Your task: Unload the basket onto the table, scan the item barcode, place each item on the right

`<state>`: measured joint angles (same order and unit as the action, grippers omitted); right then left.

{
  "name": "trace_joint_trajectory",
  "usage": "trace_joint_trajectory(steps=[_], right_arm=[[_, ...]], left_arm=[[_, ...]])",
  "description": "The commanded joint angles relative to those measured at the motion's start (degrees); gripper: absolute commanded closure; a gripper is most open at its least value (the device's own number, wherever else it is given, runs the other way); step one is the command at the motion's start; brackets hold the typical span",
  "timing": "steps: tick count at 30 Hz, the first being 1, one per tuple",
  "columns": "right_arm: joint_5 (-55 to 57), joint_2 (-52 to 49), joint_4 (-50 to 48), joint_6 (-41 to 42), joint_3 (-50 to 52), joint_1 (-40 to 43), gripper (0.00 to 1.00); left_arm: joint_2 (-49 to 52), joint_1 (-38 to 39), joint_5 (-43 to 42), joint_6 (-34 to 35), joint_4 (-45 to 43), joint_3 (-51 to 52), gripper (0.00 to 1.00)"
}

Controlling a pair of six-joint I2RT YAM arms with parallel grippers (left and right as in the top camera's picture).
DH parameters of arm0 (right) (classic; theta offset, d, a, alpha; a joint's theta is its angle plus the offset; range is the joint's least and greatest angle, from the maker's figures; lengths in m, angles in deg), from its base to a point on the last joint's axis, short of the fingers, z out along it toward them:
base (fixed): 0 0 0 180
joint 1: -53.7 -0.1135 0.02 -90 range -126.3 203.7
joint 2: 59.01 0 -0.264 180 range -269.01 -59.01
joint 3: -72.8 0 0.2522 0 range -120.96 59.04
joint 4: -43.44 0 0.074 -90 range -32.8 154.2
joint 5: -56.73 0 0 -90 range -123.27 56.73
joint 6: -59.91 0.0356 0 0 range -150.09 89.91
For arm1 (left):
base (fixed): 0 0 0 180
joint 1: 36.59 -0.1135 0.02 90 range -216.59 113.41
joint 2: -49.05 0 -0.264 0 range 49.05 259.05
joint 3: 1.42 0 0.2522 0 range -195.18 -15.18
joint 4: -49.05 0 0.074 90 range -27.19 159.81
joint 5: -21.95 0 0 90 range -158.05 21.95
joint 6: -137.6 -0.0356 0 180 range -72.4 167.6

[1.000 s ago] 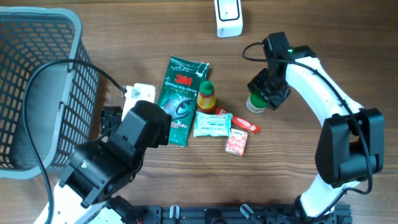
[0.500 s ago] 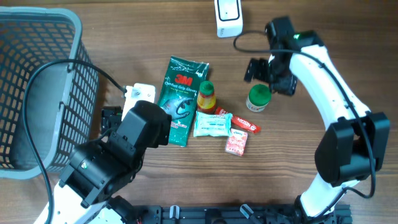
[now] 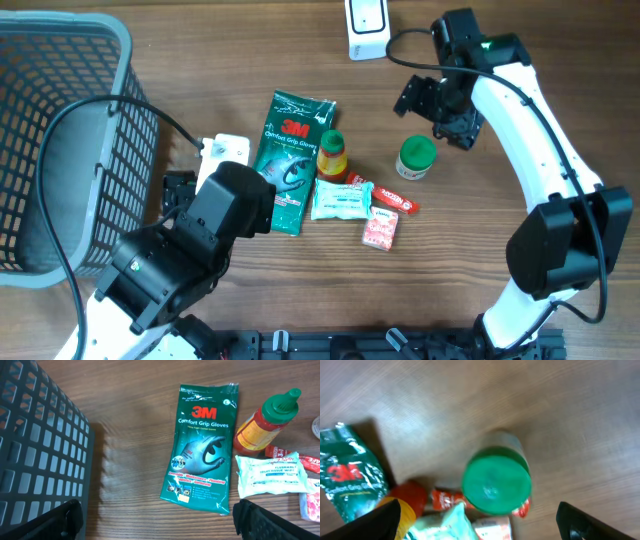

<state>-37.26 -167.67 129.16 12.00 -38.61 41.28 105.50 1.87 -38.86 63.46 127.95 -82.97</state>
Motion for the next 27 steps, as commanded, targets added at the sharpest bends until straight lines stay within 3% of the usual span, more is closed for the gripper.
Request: trace_joint_trajectory(steps=[1, 18, 27], right_arm=[[1.0, 0.2, 1.3, 3.0, 0.6, 0.1, 0.0], [-1.0, -8.7, -3.4, 6.3, 5.3, 0.1, 0.0], [-4.6, -14.5, -5.0, 6.9, 5.4, 0.0, 0.11]], left_arm=[[0.0, -0.1, -0.2, 1.1, -0.2, -0.2, 0.0], [0.0, -0.1, -0.2, 1.1, -0.2, -0.2, 0.0], [0.0, -0.1, -0.2, 1.1, -0.2, -0.2, 0.0]])
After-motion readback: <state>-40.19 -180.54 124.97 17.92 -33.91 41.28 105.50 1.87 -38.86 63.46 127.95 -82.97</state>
